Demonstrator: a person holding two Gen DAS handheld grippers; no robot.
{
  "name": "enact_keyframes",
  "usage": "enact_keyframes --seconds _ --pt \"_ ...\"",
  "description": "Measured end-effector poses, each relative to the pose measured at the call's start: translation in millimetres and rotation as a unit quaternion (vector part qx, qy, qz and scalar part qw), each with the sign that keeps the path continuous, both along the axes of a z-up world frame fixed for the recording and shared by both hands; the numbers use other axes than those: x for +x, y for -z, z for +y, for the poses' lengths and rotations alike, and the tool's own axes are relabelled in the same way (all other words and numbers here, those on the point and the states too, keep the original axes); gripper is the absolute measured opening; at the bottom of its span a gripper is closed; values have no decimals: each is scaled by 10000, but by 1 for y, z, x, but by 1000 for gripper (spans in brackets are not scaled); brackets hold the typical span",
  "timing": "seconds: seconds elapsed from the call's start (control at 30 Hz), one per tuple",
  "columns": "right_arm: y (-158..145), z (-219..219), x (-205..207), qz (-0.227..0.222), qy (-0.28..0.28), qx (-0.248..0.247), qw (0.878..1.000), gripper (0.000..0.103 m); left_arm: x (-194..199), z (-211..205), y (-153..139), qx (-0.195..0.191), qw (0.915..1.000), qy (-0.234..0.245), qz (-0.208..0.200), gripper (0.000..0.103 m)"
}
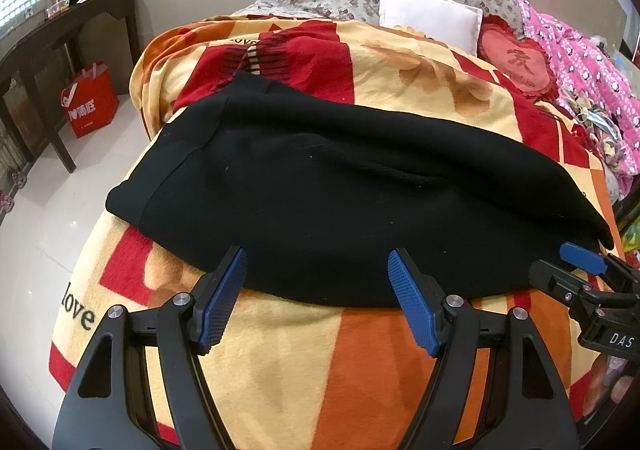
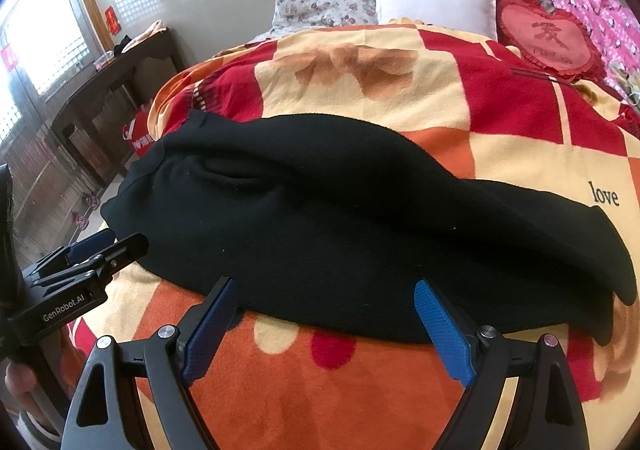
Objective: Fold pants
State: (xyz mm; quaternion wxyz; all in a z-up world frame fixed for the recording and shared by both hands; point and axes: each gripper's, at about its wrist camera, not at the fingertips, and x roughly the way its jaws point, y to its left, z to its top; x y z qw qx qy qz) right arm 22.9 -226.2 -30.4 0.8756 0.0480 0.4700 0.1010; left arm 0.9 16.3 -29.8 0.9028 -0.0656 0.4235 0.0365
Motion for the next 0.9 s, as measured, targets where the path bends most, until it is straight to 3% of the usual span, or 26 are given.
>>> enact_keyframes --seconds 0.9 --pt "10 3 11 108 -42 -3 9999 89 5 16 6 -129 9996 -202 167 73"
